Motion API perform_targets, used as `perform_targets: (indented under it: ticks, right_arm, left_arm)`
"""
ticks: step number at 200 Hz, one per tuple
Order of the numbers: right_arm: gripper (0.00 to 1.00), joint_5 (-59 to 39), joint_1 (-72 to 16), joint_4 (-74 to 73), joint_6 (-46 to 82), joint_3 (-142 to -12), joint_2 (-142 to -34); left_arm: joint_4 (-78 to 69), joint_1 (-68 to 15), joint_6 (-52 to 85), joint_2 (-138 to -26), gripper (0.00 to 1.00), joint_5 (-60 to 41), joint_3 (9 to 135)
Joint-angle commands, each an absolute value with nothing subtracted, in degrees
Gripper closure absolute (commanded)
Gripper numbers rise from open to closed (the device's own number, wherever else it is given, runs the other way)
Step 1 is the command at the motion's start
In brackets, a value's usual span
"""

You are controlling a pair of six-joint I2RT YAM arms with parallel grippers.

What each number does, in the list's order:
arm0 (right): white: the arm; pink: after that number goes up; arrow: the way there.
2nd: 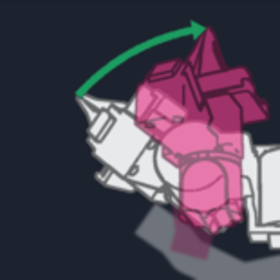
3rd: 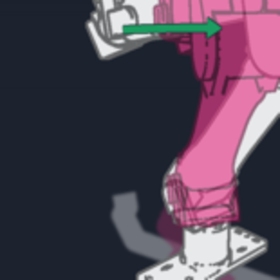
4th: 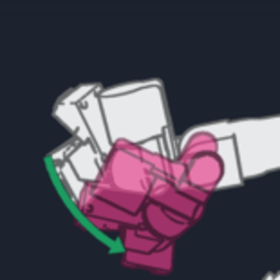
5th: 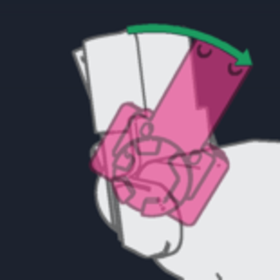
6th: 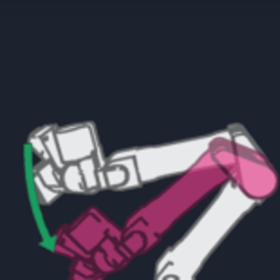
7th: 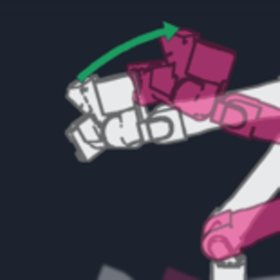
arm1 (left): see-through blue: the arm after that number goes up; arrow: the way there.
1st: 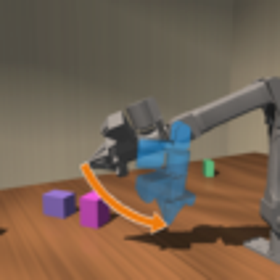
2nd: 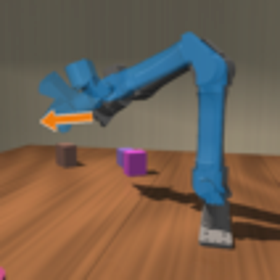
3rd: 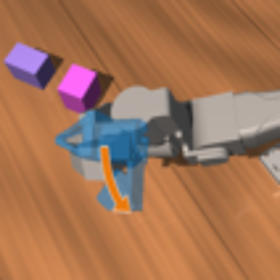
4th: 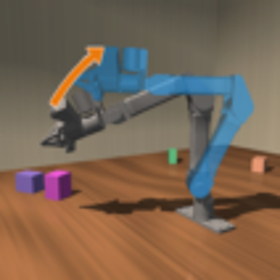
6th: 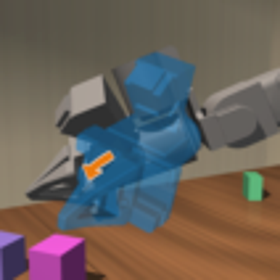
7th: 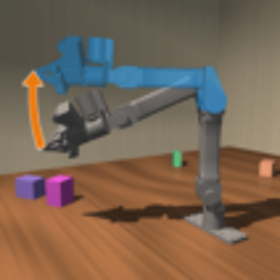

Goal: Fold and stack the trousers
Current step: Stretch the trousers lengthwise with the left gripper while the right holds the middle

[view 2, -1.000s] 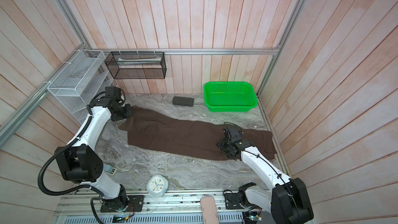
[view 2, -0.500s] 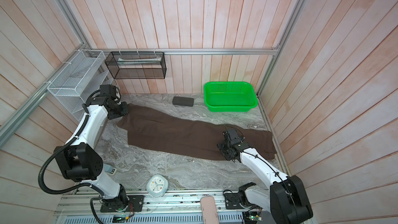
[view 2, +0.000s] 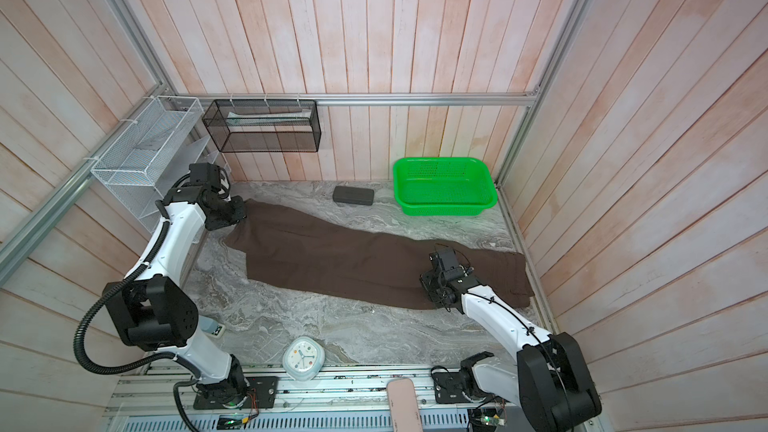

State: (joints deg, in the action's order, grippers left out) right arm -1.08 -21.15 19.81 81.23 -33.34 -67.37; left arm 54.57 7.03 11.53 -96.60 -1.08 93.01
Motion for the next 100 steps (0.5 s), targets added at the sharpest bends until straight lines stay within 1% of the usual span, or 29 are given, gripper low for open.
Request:
perform_targets:
  ticks: [1, 13, 43, 65, 84, 100]
  right_arm:
    - [0.94, 0.53, -21.36, 22.49, 80.95, -34.17, -64.87]
    - [1.0, 0.28, -21.44, 24.65, 80.9, -34.81, -63.13]
    - [1.0, -0.87, -21.44, 32.78, 76.87, -36.58, -57.02]
    - [1.0, -0.88, -21.38, 37.55, 75.57, -36.86, -53.67]
    - [1.0, -0.53, -21.32, 37.76, 74.88, -34.88, -53.26]
    - [1.0, -0.55, -21.36, 35.19, 73.79, -33.03, -55.1]
  left_arm:
    - [55.37, 8.32, 10.56, -96.99, 1.0, -0.11, 95.72]
    - [56.41, 8.81, 10.33, -96.55, 1.0, 0.21, 96.77]
    - [59.24, 11.1, 9.85, -95.41, 1.0, 1.23, 100.75]
    - [60.73, 11.82, 9.42, -96.83, 1.0, 1.66, 103.06]
    - [60.6, 11.82, 9.39, -99.55, 1.0, -0.01, 102.61]
    - [58.78, 11.69, 9.75, -101.31, 1.0, -1.01, 99.89]
